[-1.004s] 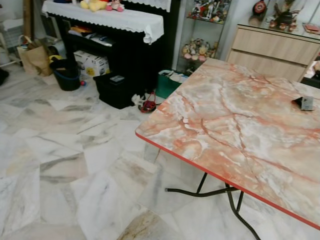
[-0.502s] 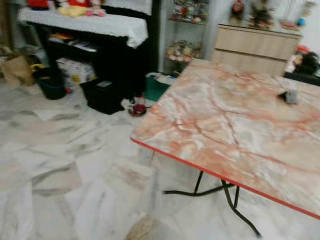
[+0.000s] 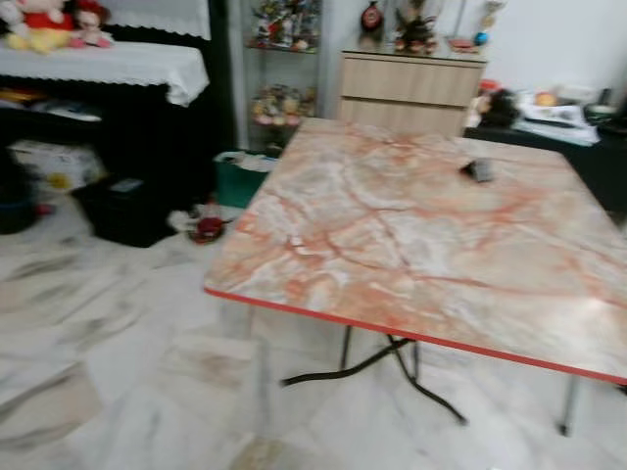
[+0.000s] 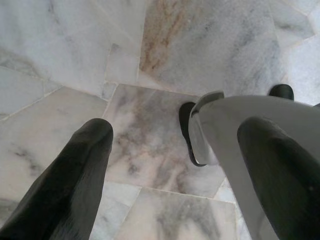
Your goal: Hang hanger
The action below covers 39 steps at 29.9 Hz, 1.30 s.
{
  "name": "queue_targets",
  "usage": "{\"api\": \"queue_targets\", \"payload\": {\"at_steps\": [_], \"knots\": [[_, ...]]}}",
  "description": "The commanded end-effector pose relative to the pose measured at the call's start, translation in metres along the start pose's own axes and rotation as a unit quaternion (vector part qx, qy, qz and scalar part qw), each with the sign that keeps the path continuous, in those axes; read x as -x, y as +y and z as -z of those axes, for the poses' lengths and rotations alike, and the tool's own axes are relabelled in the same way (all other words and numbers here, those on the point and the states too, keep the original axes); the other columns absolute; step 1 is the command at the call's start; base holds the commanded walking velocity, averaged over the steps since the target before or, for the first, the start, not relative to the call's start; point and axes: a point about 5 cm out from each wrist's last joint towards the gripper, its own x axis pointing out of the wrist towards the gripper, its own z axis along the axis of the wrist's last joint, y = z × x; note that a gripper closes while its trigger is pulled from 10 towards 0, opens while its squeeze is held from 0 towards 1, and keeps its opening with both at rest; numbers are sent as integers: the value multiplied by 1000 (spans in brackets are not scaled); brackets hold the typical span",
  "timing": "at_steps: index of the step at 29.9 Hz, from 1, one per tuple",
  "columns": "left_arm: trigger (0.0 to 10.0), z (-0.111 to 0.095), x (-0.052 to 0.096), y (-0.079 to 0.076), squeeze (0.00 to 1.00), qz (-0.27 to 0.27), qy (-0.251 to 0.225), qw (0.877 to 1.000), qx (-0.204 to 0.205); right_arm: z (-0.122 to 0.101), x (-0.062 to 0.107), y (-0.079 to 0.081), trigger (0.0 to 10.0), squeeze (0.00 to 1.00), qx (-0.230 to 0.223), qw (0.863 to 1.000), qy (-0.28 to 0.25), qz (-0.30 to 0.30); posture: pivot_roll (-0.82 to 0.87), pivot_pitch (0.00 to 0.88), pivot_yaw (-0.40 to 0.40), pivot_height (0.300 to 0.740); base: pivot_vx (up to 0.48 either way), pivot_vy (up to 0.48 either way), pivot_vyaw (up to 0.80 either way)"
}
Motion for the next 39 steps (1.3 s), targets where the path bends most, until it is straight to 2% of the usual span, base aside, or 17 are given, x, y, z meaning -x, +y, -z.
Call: {"api": "queue_targets", "payload": {"at_steps": [1, 5, 35, 39], "knots": [[10000, 2, 0, -5, 0, 7, 5, 1000, -8, -3, 2, -7, 10000, 0, -6, 1000, -11, 11, 70, 0, -14, 740, 0, 0, 0], [10000, 0, -1, -5, 0, 5, 3, 1000, -11, -5, 1, -6, 10000, 0, -11, 1000, -20, 7, 71, 0, -14, 740, 0, -66, 0], [10000, -3, -1, -4, 0, 3, 0, 1000, -1, -9, -1, -4, 10000, 0, -18, 999, -25, 9, 79, 9, -18, 740, 0, -320, 0], [10000, -4, -1, -4, 0, 3, 0, 1000, -1, -9, -1, -3, 10000, 0, -20, 999, -25, 7, 79, 3, -15, 740, 0, -322, -788]]}}
